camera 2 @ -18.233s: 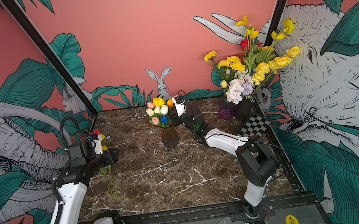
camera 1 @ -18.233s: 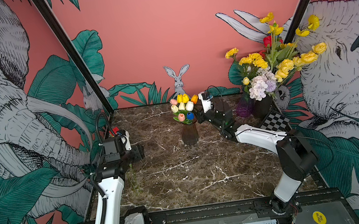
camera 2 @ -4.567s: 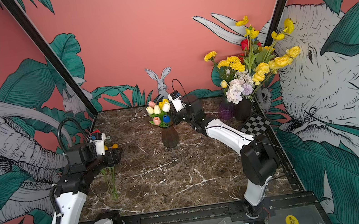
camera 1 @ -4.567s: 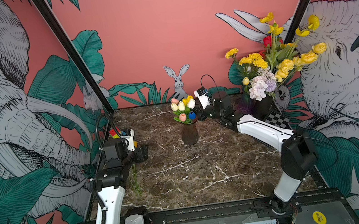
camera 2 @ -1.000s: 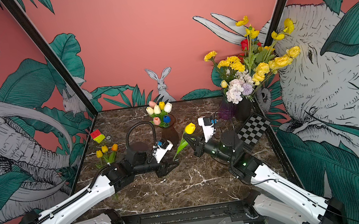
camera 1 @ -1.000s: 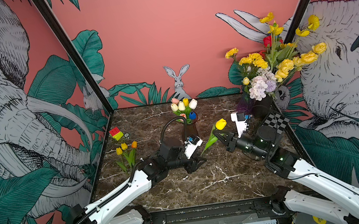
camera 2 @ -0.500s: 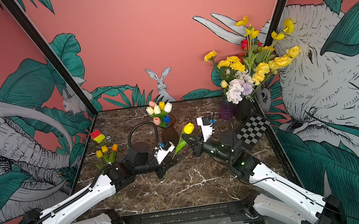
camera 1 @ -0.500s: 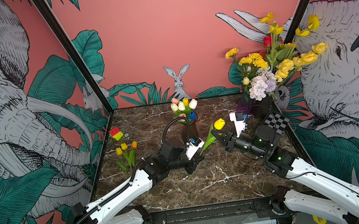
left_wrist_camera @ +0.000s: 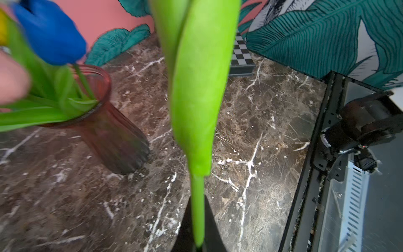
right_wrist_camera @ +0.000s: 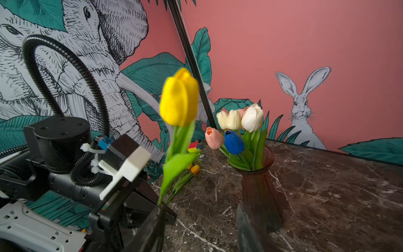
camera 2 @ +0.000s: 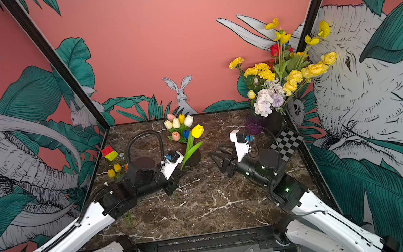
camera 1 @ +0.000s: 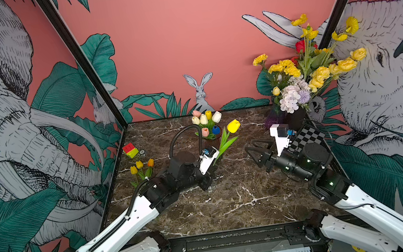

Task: Pick out yellow flowers from the vase
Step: Pick up the flower from the vase, then place the flower at the center of the board.

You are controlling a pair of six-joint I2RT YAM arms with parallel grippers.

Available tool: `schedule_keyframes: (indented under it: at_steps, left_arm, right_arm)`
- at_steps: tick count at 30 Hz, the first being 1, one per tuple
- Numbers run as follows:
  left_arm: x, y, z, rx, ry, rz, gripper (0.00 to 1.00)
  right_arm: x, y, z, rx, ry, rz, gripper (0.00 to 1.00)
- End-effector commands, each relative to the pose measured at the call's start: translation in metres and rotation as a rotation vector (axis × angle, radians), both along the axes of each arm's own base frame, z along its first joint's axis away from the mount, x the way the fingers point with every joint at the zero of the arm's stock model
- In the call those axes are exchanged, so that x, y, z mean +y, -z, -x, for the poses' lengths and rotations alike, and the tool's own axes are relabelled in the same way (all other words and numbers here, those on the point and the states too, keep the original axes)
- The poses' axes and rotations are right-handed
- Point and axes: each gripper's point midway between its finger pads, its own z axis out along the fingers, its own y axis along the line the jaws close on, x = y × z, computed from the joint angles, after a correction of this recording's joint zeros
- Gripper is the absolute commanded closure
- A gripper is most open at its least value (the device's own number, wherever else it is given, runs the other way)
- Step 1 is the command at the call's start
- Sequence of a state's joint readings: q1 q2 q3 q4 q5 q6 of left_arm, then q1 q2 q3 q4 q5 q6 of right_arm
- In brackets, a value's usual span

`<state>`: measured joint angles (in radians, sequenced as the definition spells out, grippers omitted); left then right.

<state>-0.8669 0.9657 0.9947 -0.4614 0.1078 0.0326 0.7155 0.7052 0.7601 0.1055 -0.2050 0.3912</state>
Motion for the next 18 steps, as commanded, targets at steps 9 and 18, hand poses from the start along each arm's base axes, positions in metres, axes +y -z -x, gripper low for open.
schedule_keyframes:
  at_steps: [9, 18]
  left_arm:
    - [0.150, -0.028, -0.043, -0.037, -0.583, -0.233, 1.00]
    - [0.205, 0.030, -0.066, 0.226, -0.787, -0.295, 1.00]
  right_arm:
    - [-0.038, 0.011, -0.006, -0.083, 0.204, 0.122, 0.42]
    - [-0.040, 0.023, -0.007, -0.068, 0.210, 0.139, 0.42]
